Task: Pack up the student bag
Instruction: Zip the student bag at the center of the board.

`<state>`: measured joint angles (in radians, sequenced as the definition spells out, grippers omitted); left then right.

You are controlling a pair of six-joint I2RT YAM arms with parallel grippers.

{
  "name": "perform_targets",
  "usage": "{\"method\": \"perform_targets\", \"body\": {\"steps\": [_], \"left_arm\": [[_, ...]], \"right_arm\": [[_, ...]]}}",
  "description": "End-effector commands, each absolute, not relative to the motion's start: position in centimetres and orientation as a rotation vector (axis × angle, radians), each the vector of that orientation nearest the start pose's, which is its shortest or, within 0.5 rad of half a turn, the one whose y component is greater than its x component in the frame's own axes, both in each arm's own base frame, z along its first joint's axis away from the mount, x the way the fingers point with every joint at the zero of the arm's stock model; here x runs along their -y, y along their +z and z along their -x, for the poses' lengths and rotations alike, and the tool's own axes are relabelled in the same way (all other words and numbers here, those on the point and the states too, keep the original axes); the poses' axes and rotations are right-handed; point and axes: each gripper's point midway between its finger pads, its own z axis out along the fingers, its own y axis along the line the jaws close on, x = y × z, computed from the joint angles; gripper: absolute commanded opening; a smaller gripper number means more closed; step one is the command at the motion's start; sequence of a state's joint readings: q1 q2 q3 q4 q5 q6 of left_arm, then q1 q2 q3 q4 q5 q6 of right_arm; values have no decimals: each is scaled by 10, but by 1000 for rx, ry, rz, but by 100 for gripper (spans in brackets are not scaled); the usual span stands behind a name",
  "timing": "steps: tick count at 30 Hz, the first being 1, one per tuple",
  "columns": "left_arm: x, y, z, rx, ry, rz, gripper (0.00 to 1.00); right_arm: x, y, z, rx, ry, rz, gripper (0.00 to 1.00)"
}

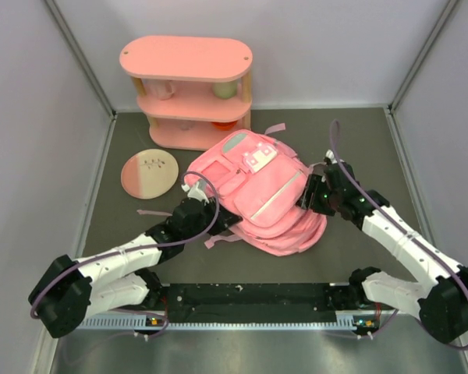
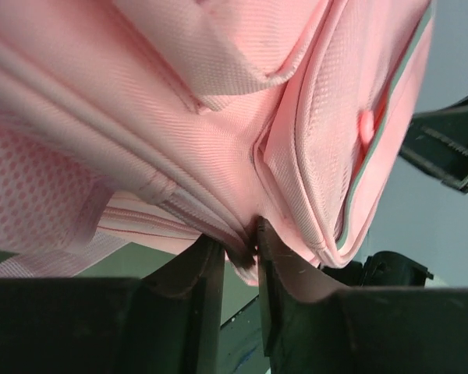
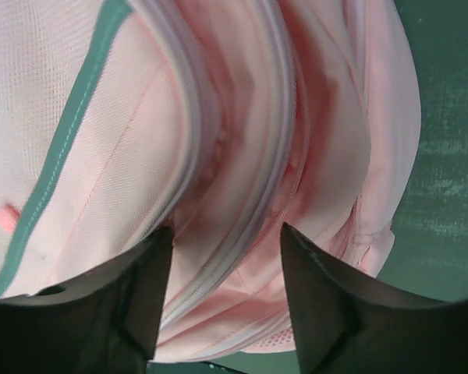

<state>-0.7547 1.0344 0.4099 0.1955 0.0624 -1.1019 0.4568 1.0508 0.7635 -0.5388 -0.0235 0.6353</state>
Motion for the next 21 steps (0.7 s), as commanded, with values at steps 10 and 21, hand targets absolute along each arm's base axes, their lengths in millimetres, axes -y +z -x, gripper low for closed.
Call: {"method": "perform_targets", "body": {"steps": [10,21], "left_arm": [[286,129,-194,-2243,-1277,239,45],[233,137,-212,-2172,-951,306,99]], "right_arm": [[-133,245,-192,-2062,779,-230,77],[-185,175,-139,-2217,1147,-331,71]]}}
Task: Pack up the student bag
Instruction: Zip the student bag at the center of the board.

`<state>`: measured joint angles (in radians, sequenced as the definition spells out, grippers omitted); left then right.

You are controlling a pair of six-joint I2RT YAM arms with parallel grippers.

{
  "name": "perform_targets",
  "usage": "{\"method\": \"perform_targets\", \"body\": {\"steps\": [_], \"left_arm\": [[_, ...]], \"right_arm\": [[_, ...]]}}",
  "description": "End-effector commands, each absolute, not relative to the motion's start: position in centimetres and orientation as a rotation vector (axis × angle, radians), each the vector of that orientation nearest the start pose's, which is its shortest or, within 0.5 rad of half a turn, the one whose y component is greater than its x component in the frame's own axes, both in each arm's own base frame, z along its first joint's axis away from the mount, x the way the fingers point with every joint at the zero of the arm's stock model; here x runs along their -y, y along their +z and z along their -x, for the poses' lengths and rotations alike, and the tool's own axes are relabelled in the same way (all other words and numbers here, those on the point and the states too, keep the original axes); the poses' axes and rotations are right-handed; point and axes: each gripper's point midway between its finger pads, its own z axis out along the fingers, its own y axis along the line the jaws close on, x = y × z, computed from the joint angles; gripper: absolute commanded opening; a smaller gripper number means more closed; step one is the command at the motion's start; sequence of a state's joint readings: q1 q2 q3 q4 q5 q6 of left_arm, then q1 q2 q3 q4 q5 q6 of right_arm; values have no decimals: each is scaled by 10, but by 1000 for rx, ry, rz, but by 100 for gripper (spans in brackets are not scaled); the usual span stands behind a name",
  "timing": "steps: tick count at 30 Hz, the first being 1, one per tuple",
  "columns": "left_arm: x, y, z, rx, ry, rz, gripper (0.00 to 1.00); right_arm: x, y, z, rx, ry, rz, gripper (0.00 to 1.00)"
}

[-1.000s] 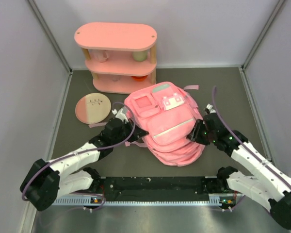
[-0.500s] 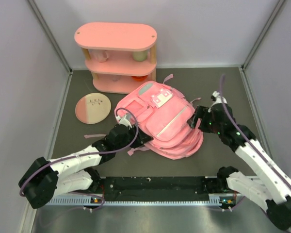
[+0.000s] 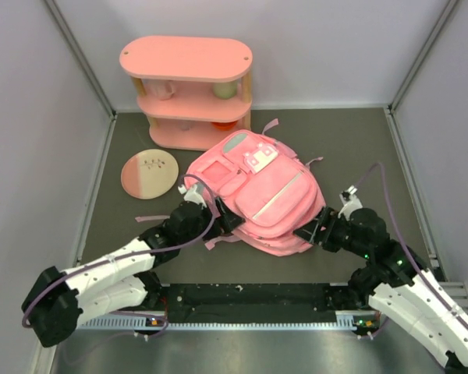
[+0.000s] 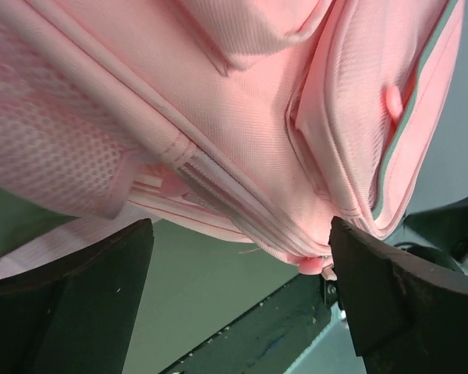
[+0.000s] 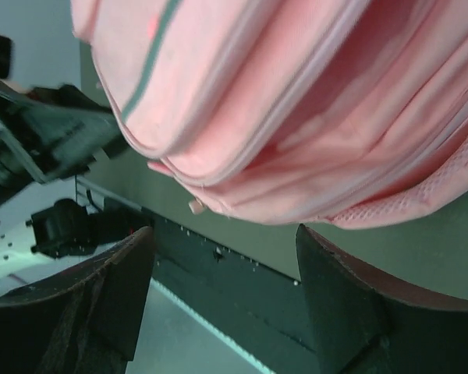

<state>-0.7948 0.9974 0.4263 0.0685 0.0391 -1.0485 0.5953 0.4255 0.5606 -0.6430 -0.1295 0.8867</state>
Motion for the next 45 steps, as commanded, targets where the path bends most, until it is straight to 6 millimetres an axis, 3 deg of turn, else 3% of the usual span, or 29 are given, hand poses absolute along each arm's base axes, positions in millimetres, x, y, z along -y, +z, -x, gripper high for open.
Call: {"method": "perform_targets", "body": {"steps": [1,4,5,9,12,15,20,22,29,35,45], "left_arm": [[225,133,-214,-2169,-917,321,99],[207,134,-224,-2127,-875,379,99],[205,135,-227,-2116,-875,394,99],[219,152,-242,-2053,-985,393,99],[232,153,-248,-2068,-1018,376,93],[241,152,-252,-2078,-1052,368,82],[245,149,-254,-2087,-1069,372,51],[244,146,-251,-2091,-1074,381,46],[245,148,-244,-2081,-1119,368,42],[245,148,-243,-2079,-1124,359,40],[245,148,-242,-2083,-1119,336,39]], "right_arm": [[-189,174,-138,-2217,1157,-332,71],[-201,173,-139,-2211,1145,-358,71],[-207,165,-138,-2252,1115,-365,71],[-236,166,-126,-2305,1119,-423,73],[-252,167,-131,-2276,1111,-545,73],[-272,180,-134,-2204,1174,-626,71],[-280,194,-148,-2104,1238,-886,66],[-282,193,-153,-2086,1242,-951,62],[-302,197,-150,-2117,1307,-1128,58],[-305,197,-150,-2131,1294,-1171,52],[-313,162,-138,-2272,1186,-1255,47]]}}
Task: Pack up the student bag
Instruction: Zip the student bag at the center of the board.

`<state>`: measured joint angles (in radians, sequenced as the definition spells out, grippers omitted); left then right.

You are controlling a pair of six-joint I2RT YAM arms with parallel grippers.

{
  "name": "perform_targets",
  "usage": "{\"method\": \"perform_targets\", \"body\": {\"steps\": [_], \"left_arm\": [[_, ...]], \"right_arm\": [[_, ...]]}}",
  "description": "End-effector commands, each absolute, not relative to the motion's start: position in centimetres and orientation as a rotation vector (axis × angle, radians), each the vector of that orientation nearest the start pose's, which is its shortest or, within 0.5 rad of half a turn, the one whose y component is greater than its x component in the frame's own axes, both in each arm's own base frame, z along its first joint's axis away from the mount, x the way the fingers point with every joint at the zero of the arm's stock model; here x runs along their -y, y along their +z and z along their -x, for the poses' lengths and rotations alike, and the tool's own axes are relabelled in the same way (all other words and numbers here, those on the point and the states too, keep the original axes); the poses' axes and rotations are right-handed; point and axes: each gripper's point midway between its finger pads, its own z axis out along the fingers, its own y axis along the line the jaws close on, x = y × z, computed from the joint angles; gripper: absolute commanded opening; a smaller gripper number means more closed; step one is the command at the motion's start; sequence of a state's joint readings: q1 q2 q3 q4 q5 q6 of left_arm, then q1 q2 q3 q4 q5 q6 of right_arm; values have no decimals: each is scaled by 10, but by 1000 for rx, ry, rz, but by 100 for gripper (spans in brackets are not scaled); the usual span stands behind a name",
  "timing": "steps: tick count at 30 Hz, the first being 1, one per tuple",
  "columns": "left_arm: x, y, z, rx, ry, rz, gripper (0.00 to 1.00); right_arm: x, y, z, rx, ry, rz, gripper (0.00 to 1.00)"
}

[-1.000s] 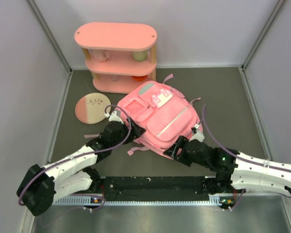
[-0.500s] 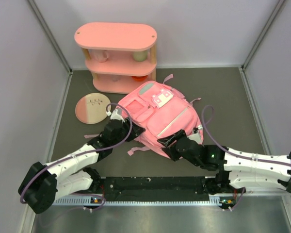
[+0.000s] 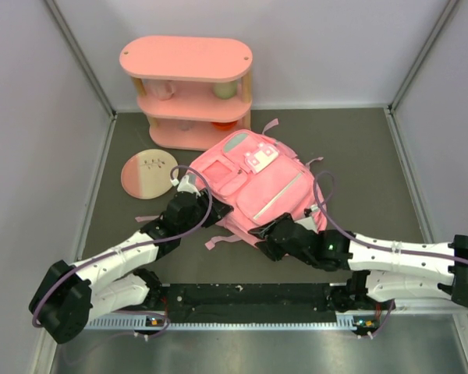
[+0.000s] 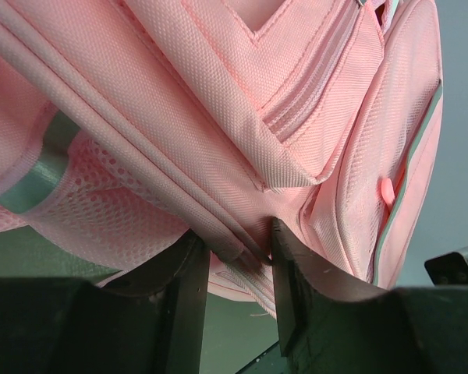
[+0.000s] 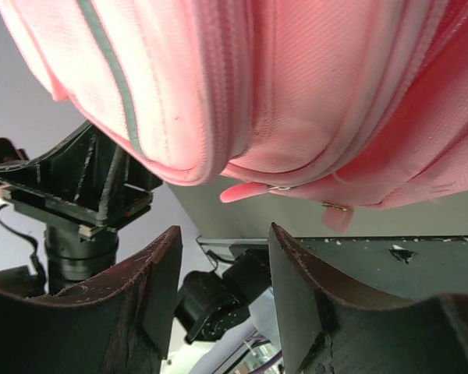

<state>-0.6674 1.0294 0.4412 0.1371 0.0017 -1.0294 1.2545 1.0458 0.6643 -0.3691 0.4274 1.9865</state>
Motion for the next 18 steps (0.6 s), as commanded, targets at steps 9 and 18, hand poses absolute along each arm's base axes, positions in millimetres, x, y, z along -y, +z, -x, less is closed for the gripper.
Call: {"method": "perform_targets", "body": {"steps": [9,18], "left_arm": [[248,152,-240,-2075,-1150,322,38],[249,148,-238,-2081,-1166,323,35]], "right_arm": [[-308,153,-160,-2212,1109,-1306,46],[-302,141,-176,-2203,1047,-1338,42]]}}
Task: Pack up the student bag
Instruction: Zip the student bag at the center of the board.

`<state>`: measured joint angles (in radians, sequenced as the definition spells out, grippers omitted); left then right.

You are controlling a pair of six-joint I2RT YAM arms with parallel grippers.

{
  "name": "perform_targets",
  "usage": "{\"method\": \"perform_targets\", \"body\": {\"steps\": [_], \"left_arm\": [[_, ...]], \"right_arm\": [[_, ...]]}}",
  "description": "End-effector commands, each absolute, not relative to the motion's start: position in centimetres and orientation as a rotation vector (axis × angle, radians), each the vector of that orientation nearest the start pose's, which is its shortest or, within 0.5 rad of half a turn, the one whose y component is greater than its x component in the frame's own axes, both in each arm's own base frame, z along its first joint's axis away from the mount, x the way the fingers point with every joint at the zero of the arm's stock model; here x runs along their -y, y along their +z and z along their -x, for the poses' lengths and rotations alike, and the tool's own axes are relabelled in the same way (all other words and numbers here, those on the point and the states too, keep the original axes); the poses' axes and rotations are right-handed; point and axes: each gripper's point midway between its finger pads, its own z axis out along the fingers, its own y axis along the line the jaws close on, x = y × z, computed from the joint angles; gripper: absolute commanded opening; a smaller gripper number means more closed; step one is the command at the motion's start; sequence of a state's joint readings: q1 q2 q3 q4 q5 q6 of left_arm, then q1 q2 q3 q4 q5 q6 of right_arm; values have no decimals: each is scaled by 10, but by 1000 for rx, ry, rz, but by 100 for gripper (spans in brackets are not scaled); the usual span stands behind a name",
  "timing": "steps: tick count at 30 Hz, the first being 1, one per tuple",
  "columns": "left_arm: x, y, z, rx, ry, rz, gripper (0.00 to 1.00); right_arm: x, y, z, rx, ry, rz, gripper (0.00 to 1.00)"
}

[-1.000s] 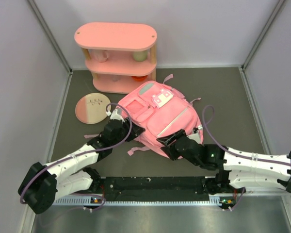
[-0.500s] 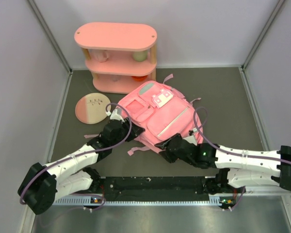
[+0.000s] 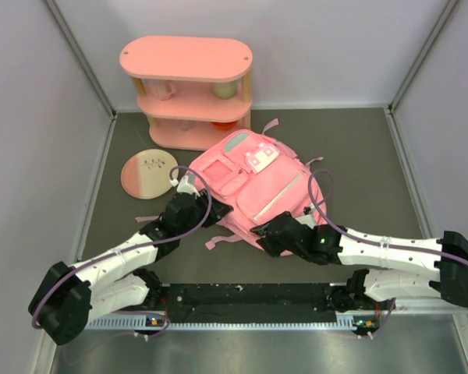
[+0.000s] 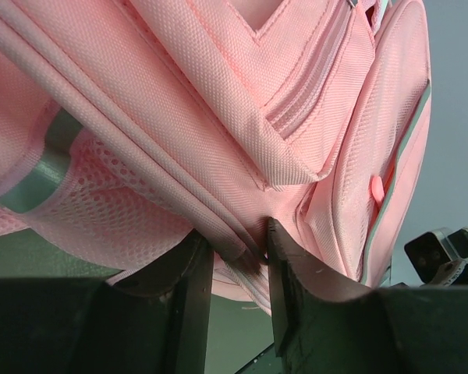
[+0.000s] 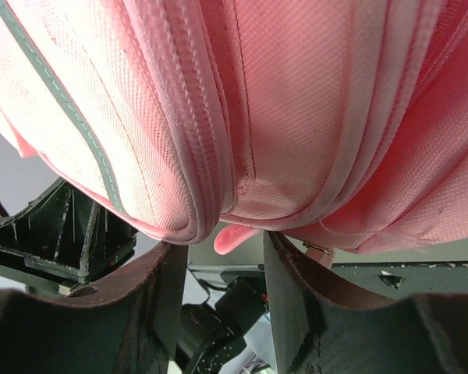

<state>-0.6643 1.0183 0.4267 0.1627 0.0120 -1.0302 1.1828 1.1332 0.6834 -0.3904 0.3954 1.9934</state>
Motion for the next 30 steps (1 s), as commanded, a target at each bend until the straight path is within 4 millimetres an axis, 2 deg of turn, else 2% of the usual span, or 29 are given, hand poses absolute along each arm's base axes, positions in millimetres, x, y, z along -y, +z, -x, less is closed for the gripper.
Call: {"method": "perform_targets", "body": {"steps": [1,4,6,8,11,14,18,23,26,30], "left_arm": [[249,148,-238,-2081,-1166,323,34],[250,148,-238,-2083,-1166,322,34],[249,147,-238,-2084,-1161,323,34],[250,147,-238,-2086,-1165,324,34],[251,147,-239,-2085,-1168,324,34],[253,148,-238,-2086,-1180,318,34],[255,150,-238,-2089,-1190,310,33],[253,150,-239,-2089,-1166,302,33],[252,149,-239,-2097,-1148,281,33],[253,149,-237,-2106,-1130,222,22]], "right_arm": [[-303,140,-175,-2207,1045,-1334,41],[-306,137,-173,-2235,1035,-1298,30],[-306,137,-174,-2238,1026,-1275,17],[-304,136,-174,-2238,1015,-1252,8],[-301,132,-176,-2232,997,-1228,0],[-299,128,-178,-2226,970,-1214,1],[-299,127,-184,-2201,945,-1212,15],[-303,128,-190,-2188,927,-1161,21],[-304,130,-195,-2171,911,-1128,21],[-299,125,-202,-2138,865,-1119,21]]}}
